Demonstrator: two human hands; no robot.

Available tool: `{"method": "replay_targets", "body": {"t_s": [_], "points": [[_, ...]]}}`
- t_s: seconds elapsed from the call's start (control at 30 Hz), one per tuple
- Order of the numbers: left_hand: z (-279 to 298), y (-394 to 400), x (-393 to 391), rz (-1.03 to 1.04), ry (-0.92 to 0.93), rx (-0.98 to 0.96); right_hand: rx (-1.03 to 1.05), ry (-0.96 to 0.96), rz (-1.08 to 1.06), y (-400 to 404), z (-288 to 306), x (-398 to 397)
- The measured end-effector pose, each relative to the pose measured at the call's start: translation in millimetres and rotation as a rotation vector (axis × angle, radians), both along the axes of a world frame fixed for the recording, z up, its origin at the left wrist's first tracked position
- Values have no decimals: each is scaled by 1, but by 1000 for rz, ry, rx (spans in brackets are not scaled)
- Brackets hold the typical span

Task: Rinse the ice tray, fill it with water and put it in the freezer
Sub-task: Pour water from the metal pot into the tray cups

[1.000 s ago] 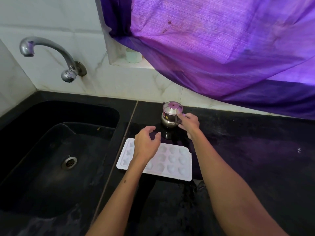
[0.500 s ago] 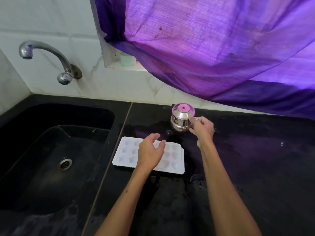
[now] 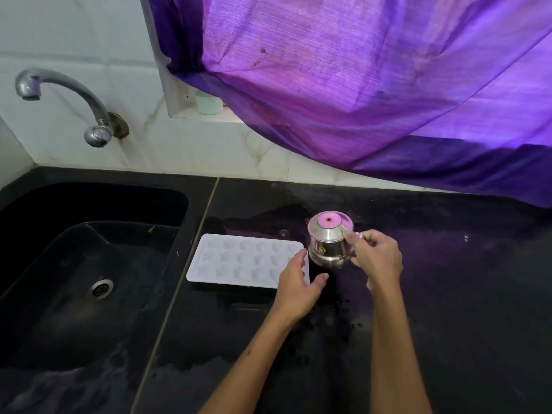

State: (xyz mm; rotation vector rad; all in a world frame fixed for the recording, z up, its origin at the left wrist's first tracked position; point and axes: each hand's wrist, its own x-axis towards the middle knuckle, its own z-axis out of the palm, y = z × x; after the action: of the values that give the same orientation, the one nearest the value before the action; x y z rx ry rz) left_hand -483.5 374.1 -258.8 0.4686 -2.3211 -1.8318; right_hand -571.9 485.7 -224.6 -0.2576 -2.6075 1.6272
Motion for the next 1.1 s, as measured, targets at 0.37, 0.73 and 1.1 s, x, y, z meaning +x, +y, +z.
{"method": "replay_targets", "body": {"t_s": [0.37,0.73,1.1], "points": [[-8,18,1,-25,51,83,129,-6,40,1,6,7],[-12,18,-2,-24,45,105,156,-21,49,-3,5,4],[-9,15,-1,-31,51,121,143,-39,40,-4,8,6]]}}
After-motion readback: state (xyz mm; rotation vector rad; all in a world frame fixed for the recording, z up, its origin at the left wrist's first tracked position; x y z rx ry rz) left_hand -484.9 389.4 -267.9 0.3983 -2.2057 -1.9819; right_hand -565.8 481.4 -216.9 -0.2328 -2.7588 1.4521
